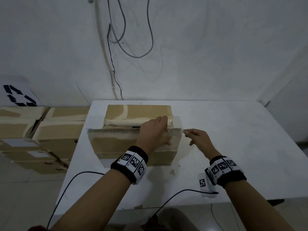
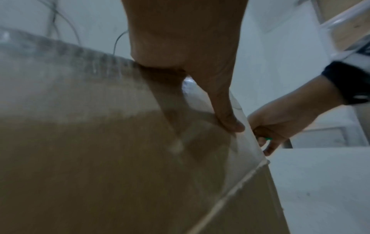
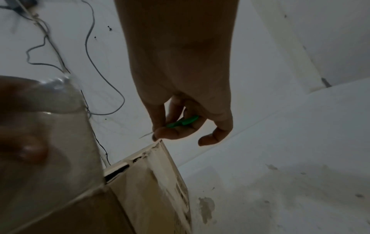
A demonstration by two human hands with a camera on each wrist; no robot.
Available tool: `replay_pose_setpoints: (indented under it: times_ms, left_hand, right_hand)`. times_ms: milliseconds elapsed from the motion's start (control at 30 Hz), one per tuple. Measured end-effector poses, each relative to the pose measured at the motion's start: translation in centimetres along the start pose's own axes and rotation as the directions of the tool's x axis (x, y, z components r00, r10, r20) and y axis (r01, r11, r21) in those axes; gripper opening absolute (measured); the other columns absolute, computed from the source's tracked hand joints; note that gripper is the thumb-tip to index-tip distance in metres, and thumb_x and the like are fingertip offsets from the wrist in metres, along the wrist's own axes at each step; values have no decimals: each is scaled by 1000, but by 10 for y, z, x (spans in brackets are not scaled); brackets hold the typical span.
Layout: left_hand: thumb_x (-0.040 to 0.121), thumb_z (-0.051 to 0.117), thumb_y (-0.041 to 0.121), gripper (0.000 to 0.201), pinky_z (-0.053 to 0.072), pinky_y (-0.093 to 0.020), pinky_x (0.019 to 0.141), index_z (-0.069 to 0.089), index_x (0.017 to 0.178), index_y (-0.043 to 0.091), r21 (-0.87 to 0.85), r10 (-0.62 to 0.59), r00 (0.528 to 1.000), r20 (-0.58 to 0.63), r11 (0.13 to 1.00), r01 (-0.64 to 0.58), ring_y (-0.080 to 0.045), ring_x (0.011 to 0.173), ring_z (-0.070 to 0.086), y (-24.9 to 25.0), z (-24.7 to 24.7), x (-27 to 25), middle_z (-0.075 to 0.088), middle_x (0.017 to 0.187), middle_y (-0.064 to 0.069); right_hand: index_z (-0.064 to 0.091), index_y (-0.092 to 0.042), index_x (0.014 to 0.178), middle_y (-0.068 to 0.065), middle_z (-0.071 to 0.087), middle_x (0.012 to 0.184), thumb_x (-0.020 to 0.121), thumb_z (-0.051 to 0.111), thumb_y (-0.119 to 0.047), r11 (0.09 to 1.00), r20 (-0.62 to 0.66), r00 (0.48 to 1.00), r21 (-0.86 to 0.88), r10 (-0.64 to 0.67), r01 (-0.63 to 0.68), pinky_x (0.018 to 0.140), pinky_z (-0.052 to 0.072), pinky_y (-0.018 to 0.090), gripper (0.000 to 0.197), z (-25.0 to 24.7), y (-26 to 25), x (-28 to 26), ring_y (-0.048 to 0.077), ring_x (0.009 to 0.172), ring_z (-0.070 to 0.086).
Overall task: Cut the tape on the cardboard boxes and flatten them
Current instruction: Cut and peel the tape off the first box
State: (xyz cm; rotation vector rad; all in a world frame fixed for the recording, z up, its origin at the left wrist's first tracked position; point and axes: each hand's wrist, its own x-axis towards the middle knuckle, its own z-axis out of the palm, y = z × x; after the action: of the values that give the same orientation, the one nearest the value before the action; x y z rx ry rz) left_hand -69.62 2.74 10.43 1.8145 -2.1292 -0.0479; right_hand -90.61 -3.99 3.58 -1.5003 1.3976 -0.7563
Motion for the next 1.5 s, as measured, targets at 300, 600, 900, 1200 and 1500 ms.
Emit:
replay_pose_setpoints:
  times_ms: [300,600,900,1200,1500]
  left_hand:
    - [97,42,47,54,35,-43,96,30,141,17,46,12,896,445,998,-36,-31,120,39,18,30,-75,37,136,-10]
    - [76,67,46,81,9,-39,105,17,136,25,-71,-111,927,359,987,146,-27,129,31,4,77,-81,29,135,-5]
    - [85,55,64,89,33,-41,111,26,149,10,-135,-331,586,739,780,611,-31,137,32,-1,38,14,28,152,-13]
    - [96,53,16,9,46,-22,65,51,102,9,-663,-409,522,748,-464,587,-16,74,51,-11,50,54,50,87,-8]
    - [96,54,8,3,47,-24,91,53,95,6,-664,-424,538,729,-631,402,-17,93,56,-5,70,58,57,94,-8]
  right_hand:
    - [70,-23,100,-2,75,84,96,60,-30,998,31,999,-40,-44,45,58,41,23,13,15,3,8,1,54,57]
    - [76,-18,96,-8,71,93,91,68,-19,977,-40,986,-147,-162,154,68,41,3,9,27,9,14,-1,84,61]
    - [73,-16,86,-4,68,84,84,77,-29,981,-79,983,-120,-164,154,64,41,3,14,31,0,19,-10,73,58]
    - [67,-18,92,-7,69,75,96,60,-29,981,-110,982,-138,-154,139,63,42,18,14,29,4,28,5,74,62]
    - [63,-13,107,0,69,79,99,54,-20,1000,-144,989,-22,-20,17,59,38,21,14,35,2,56,-6,54,55]
